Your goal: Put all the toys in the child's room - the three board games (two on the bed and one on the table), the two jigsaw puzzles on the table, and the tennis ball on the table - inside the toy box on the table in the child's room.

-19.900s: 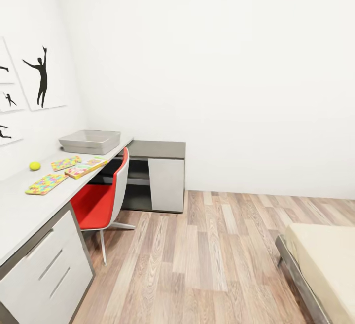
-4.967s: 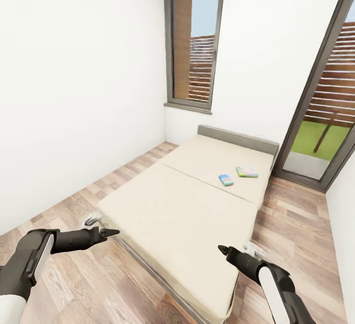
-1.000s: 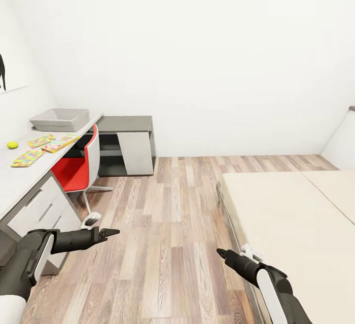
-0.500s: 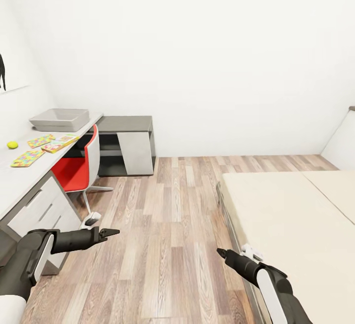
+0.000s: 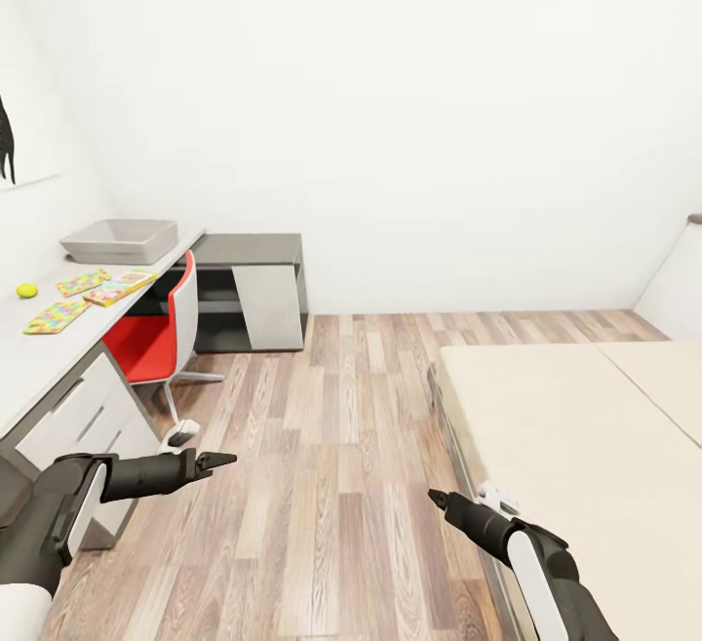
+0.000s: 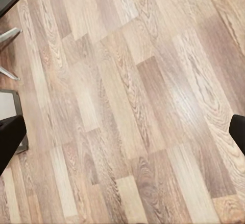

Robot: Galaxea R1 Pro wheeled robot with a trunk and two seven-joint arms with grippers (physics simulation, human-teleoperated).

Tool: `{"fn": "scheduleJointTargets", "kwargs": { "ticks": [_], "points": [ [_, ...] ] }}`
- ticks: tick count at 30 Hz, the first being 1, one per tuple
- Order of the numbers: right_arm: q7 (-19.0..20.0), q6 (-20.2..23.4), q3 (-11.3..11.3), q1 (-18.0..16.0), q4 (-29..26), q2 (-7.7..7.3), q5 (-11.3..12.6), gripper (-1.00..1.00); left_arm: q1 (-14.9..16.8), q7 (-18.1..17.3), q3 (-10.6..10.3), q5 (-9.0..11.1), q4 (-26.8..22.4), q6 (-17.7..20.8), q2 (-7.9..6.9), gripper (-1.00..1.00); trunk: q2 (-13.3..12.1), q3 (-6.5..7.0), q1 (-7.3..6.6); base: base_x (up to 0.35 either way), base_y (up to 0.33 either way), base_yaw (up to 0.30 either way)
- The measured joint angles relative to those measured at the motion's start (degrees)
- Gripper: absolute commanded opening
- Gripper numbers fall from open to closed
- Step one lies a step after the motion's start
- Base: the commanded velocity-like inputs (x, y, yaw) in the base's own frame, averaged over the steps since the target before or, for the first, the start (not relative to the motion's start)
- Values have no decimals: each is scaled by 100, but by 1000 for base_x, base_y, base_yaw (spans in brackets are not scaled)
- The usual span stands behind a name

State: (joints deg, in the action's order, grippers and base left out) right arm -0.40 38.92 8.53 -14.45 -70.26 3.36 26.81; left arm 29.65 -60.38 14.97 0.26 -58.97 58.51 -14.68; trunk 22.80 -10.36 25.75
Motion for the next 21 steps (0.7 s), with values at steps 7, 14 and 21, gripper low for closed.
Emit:
{"fn": "scheduleJointTargets", "kwargs": {
  "ticks": [7, 14, 21],
  "points": [
    [-2, 4, 14, 0, 13, -5, 11, 100, 0, 0, -6, -1, 0, 0, 0, 100, 0, 66, 0, 0, 0, 43],
    [-5, 3, 18, 0, 29, -4, 18, 100, -1, -1, -6, 0, -1, 0, 0, 100, 0, 132, 0, 0, 0, 75],
    [-7, 2, 18, 0, 36, 0, 24, 100, -1, 0, -8, 0, -1, 2, 0, 100, 0, 198, 0, 0, 0, 85]
  ]
}}
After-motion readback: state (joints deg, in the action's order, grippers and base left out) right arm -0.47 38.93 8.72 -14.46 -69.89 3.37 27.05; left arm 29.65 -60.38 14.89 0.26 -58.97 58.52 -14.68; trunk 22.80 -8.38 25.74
